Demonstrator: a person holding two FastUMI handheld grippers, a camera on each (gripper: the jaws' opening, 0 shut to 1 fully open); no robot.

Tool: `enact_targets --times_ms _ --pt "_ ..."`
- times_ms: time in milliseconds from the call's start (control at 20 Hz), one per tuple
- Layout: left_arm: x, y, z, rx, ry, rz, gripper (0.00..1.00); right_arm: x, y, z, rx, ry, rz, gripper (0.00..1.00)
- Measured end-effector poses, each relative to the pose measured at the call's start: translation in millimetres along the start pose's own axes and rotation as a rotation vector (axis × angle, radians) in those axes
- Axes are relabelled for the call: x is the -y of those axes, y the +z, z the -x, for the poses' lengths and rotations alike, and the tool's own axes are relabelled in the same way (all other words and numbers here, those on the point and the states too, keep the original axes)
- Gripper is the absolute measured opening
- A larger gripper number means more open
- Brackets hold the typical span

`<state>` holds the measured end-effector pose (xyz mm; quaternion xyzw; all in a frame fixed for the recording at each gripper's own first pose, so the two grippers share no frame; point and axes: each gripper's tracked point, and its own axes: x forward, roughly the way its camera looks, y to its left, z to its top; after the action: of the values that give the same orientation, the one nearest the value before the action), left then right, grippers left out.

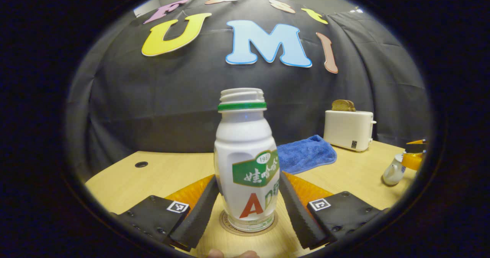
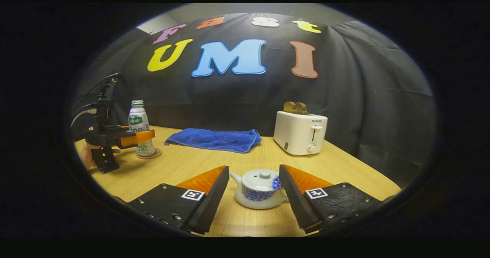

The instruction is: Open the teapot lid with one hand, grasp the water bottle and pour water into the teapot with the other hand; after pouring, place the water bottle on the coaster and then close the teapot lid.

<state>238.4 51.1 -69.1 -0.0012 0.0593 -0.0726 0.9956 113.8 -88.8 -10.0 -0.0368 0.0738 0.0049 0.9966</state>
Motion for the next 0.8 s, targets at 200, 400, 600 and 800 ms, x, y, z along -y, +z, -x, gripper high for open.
enact_targets --times_ms 200,400,600,800 --pt "-7 -2 6 -0.003 0.021 0.014 0.98 -3 4 2 0.011 0.015 -0.004 0.81" --pt "-7 -2 14 0.0 0.027 0.025 1.0 -10 5 5 0.02 0.034 -0.005 0.81" --pt "-5 2 20 0.01 0.026 0.029 1.0 -10 6 5 0.021 0.033 0.0 0.81" --pt "0 8 24 0.023 0.02 0.037 0.98 -10 6 5 0.021 0.033 -0.002 0.81"
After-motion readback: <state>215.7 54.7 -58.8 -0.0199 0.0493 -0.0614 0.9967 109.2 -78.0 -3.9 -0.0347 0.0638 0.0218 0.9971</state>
